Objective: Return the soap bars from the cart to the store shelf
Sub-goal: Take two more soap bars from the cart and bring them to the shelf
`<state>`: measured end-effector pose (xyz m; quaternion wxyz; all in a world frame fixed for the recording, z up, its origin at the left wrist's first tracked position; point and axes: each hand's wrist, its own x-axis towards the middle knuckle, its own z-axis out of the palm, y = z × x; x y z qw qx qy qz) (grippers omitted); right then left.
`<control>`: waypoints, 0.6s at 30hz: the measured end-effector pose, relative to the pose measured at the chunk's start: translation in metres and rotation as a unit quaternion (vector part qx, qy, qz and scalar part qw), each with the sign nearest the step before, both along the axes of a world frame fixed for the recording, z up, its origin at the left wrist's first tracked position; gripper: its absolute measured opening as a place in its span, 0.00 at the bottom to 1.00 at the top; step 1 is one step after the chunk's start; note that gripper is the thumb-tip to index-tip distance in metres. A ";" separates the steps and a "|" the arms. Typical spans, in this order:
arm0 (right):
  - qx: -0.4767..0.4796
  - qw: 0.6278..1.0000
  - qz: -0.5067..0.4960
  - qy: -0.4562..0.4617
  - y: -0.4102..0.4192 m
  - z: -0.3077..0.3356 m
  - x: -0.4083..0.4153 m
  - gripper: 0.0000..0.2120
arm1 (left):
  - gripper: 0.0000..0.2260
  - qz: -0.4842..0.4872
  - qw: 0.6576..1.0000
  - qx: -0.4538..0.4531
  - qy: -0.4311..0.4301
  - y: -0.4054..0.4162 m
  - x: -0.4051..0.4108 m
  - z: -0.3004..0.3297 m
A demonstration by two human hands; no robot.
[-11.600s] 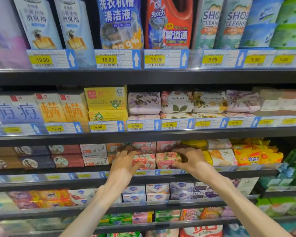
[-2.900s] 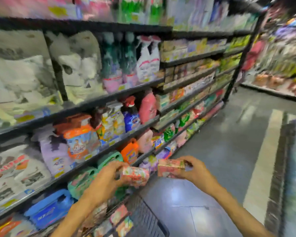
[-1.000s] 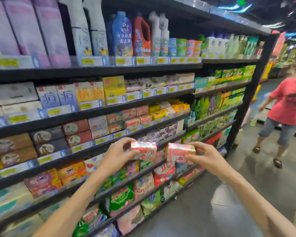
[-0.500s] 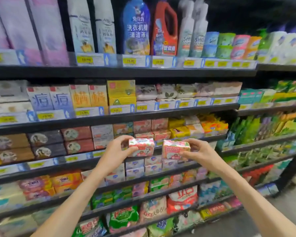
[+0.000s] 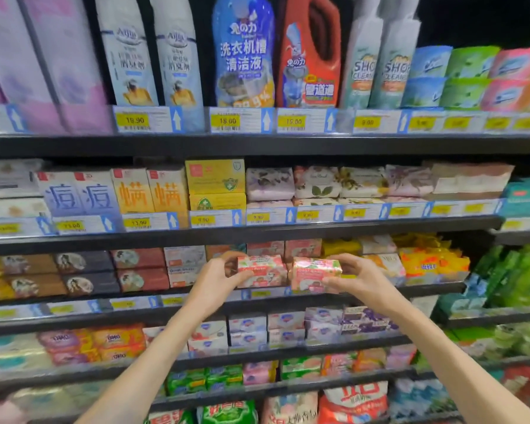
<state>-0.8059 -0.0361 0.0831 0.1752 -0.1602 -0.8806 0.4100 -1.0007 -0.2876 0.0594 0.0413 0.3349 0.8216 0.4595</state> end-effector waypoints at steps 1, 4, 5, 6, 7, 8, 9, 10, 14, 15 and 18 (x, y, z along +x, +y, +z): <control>-0.003 1.000 0.002 0.001 0.004 0.000 -0.004 0.22 | 0.15 0.007 1.000 0.003 -0.007 0.003 -0.001 0.001; -0.015 1.000 0.006 0.002 0.018 0.000 -0.015 0.23 | 0.18 0.025 0.999 0.006 -0.025 0.014 -0.006 0.003; -0.012 1.000 0.010 0.002 0.022 0.000 -0.018 0.22 | 0.20 0.030 0.999 0.008 -0.027 0.017 -0.007 0.003; -0.007 1.000 0.012 0.001 0.025 0.000 -0.020 0.21 | 0.21 0.036 0.999 0.008 -0.027 0.021 -0.008 0.003; -0.009 1.000 0.011 -0.002 0.028 -0.001 -0.022 0.21 | 0.21 0.040 0.999 0.007 -0.026 0.024 -0.007 0.003; -0.011 1.000 0.009 -0.002 0.030 -0.002 -0.025 0.20 | 0.21 0.044 0.999 0.004 -0.027 0.027 -0.008 0.002; -0.009 1.000 0.007 -0.002 0.032 -0.003 -0.026 0.20 | 0.21 0.046 0.999 0.002 -0.029 0.029 -0.008 0.001; -0.005 1.000 0.006 -0.005 0.034 -0.005 -0.027 0.20 | 0.21 0.046 0.998 0.000 -0.035 0.031 -0.009 0.000; -0.010 1.000 0.005 -0.017 0.041 -0.009 -0.033 0.21 | 0.18 0.048 0.997 0.005 -0.053 0.041 -0.015 -0.008; -0.014 1.000 0.000 -0.017 0.043 -0.011 -0.035 0.23 | 0.18 0.053 0.998 0.001 -0.039 0.043 -0.015 -0.009; -0.009 1.000 -0.018 -0.023 0.050 -0.017 -0.039 0.35 | 0.20 0.072 0.997 -0.019 0.009 0.046 -0.015 -0.011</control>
